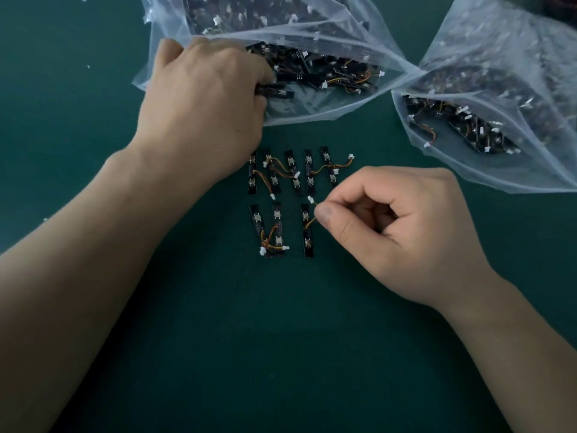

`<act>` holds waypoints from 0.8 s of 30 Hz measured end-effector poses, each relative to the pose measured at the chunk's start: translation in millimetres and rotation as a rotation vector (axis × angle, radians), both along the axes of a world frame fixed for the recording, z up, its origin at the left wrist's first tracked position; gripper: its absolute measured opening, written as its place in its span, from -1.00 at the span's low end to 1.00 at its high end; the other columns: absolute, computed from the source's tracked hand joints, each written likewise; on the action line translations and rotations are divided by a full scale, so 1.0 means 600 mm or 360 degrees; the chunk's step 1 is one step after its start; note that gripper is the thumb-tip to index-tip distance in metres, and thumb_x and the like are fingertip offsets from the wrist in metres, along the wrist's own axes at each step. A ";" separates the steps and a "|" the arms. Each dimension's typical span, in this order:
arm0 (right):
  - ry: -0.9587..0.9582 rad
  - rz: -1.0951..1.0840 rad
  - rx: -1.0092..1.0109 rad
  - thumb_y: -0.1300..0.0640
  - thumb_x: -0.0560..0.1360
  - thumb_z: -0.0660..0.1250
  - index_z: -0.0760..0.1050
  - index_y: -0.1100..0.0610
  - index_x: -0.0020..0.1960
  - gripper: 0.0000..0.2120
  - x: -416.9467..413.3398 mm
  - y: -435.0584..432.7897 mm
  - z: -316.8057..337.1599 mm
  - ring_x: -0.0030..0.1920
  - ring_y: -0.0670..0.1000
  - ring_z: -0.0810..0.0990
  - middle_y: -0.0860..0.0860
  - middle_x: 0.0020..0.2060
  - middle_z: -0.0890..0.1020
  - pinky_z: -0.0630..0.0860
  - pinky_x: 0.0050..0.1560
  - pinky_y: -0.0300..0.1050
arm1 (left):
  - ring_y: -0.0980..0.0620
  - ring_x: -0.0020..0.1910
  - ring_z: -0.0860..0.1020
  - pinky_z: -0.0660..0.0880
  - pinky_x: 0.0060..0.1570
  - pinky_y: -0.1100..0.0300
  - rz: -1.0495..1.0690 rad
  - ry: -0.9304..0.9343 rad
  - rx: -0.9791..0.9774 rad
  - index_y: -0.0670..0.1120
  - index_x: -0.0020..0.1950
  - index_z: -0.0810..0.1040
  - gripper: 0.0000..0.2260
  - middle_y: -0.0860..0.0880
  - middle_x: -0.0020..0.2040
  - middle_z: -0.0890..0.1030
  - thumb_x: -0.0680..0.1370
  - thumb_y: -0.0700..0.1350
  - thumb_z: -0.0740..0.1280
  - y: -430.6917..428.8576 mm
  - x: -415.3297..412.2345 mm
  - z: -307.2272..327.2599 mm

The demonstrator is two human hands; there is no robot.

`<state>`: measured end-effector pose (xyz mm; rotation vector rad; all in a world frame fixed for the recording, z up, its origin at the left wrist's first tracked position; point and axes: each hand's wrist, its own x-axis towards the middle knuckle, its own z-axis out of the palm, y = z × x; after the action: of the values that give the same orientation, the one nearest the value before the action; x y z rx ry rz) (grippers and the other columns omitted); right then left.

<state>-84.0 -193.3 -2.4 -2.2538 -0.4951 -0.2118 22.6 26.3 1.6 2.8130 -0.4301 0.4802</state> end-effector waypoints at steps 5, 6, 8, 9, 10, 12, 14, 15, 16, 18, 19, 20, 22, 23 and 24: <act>-0.0021 -0.0013 -0.0008 0.13 0.56 0.50 0.64 0.12 -0.22 -0.82 0.001 0.001 -0.002 -0.42 0.01 0.48 -0.03 -0.47 0.51 0.27 -0.32 -0.35 | -0.24 0.20 0.55 0.52 0.12 -0.10 -0.0050 0.0029 -0.0157 -0.05 0.30 0.68 -0.76 -0.09 0.21 0.63 0.67 -0.16 0.33 -0.003 0.000 -0.003; -0.0028 -0.0019 -0.0009 0.13 0.56 0.50 0.64 0.12 -0.22 -0.81 0.001 0.001 -0.003 -0.42 0.01 0.48 -0.03 -0.47 0.51 0.27 -0.32 -0.36 | -0.22 0.19 0.56 0.54 0.02 -0.07 -0.0055 0.0034 -0.0176 -0.04 0.26 0.70 -0.77 -0.08 0.19 0.62 0.66 -0.17 0.34 -0.004 -0.002 -0.004; -0.0050 -0.0045 0.0016 0.14 0.57 0.49 0.64 0.13 -0.22 -0.81 0.002 0.001 -0.003 -0.42 0.00 0.48 -0.05 -0.47 0.51 0.27 -0.32 -0.39 | -0.17 0.22 0.54 0.47 -0.04 0.00 -0.0058 0.0044 -0.0195 -0.03 0.20 0.72 -0.82 -0.06 0.18 0.60 0.66 -0.16 0.35 -0.004 -0.003 -0.005; -0.0065 -0.0071 0.0046 0.15 0.57 0.49 0.65 0.14 -0.21 -0.81 0.002 0.000 -0.003 -0.42 0.00 0.49 -0.05 -0.47 0.53 0.28 -0.33 -0.39 | -0.15 0.24 0.53 0.45 -0.04 0.02 -0.0061 0.0053 -0.0207 -0.03 0.18 0.72 -0.83 -0.06 0.19 0.59 0.66 -0.16 0.36 -0.004 -0.003 -0.006; -0.0088 -0.0110 0.0086 0.17 0.58 0.49 0.65 0.14 -0.21 -0.82 0.002 0.000 -0.003 -0.42 0.01 0.51 -0.04 -0.46 0.55 0.30 -0.35 -0.36 | -0.13 0.24 0.52 0.44 -0.03 0.04 -0.0069 0.0065 -0.0221 -0.02 0.17 0.72 -0.83 -0.05 0.19 0.59 0.66 -0.16 0.36 -0.004 -0.003 -0.006; -0.0145 -0.0228 0.0197 0.18 0.60 0.46 0.65 0.16 -0.18 -0.82 0.003 -0.002 -0.002 -0.41 0.00 0.52 -0.02 -0.43 0.58 0.34 -0.37 -0.30 | -0.10 0.18 0.55 0.44 -0.04 0.06 -0.0089 0.0090 -0.0246 -0.02 0.15 0.71 -0.83 -0.01 0.18 0.61 0.66 -0.17 0.34 -0.002 -0.002 -0.007; -0.0166 -0.0335 0.0340 0.17 0.63 0.42 0.62 0.18 -0.16 -0.81 0.006 -0.005 0.000 -0.41 -0.05 0.47 -0.03 -0.43 0.54 0.32 -0.36 -0.32 | -0.09 0.09 0.58 0.49 -0.07 0.05 -0.0107 0.0086 -0.0268 -0.02 0.14 0.70 -0.83 0.01 0.17 0.64 0.66 -0.18 0.34 -0.001 -0.004 -0.007; -0.0160 -0.0371 0.0401 0.17 0.64 0.40 0.61 0.18 -0.15 -0.80 0.008 -0.007 0.001 -0.42 -0.07 0.44 0.00 -0.42 0.53 0.32 -0.35 -0.33 | -0.08 0.07 0.59 0.52 -0.07 0.03 -0.0119 0.0076 -0.0285 -0.02 0.15 0.69 -0.84 0.01 0.16 0.65 0.66 -0.19 0.34 -0.002 -0.006 -0.007; -0.0148 -0.0402 0.0448 0.17 0.64 0.39 0.61 0.16 -0.15 -0.81 0.010 -0.008 0.002 -0.42 -0.07 0.42 0.03 -0.40 0.52 0.32 -0.34 -0.32 | -0.08 0.06 0.59 0.55 -0.06 0.00 -0.0133 0.0062 -0.0310 -0.03 0.15 0.68 -0.84 0.00 0.16 0.65 0.66 -0.20 0.34 -0.003 -0.008 -0.007; -0.0118 -0.0444 0.0509 0.17 0.65 0.39 0.61 0.12 -0.14 -0.82 0.012 -0.009 0.005 -0.42 -0.03 0.41 0.07 -0.37 0.53 0.33 -0.35 -0.31 | -0.08 0.06 0.60 0.59 -0.02 -0.07 -0.0168 0.0015 -0.0369 -0.06 0.17 0.68 -0.83 -0.01 0.14 0.66 0.66 -0.22 0.33 -0.006 -0.013 -0.006; -0.0111 -0.0451 0.0527 0.17 0.64 0.39 0.61 0.11 -0.14 -0.82 0.012 -0.009 0.005 -0.42 -0.02 0.41 0.06 -0.37 0.53 0.34 -0.35 -0.31 | -0.08 0.06 0.61 0.59 -0.03 -0.09 -0.0193 -0.0019 -0.0397 -0.08 0.17 0.68 -0.82 -0.02 0.13 0.66 0.65 -0.24 0.31 -0.006 -0.014 -0.004; -0.0107 -0.0452 0.0536 0.17 0.64 0.39 0.60 0.10 -0.14 -0.83 0.013 -0.009 0.006 -0.42 -0.02 0.41 0.06 -0.37 0.53 0.34 -0.35 -0.32 | -0.07 0.06 0.61 0.59 -0.03 -0.09 -0.0226 -0.0053 -0.0428 -0.10 0.17 0.68 -0.80 -0.04 0.12 0.66 0.65 -0.25 0.30 -0.006 -0.014 -0.002; -0.0102 -0.0453 0.0540 0.17 0.64 0.39 0.60 0.09 -0.12 -0.84 0.013 -0.007 0.006 -0.41 -0.05 0.42 0.03 -0.37 0.54 0.34 -0.33 -0.33 | -0.01 0.05 0.59 0.58 -0.02 0.01 -0.0309 -0.0118 -0.0517 -0.15 0.15 0.70 -0.80 -0.04 0.09 0.65 0.64 -0.26 0.29 -0.007 -0.014 0.003; -0.0092 -0.0449 0.0538 0.16 0.64 0.39 0.61 0.07 -0.10 -0.86 0.014 -0.006 0.005 -0.40 -0.08 0.44 0.01 -0.36 0.56 0.35 -0.32 -0.34 | 0.07 0.02 0.56 0.55 -0.02 0.14 -0.0348 -0.0154 -0.0572 -0.17 0.13 0.70 -0.81 -0.01 0.06 0.63 0.64 -0.27 0.29 -0.009 -0.015 0.006; -0.0064 -0.0443 0.0548 0.16 0.64 0.39 0.61 0.06 -0.07 -0.89 0.016 -0.006 0.005 -0.37 -0.11 0.46 0.01 -0.34 0.58 0.37 -0.30 -0.33 | 0.17 -0.03 0.52 0.47 -0.04 0.31 -0.0386 -0.0190 -0.0628 -0.18 0.12 0.70 -0.82 0.03 0.03 0.60 0.64 -0.28 0.30 -0.011 -0.017 0.009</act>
<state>-74.2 -197.2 0.4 -1.9741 -0.1474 -0.4496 12.5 19.8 6.7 2.3264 -0.6168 0.6060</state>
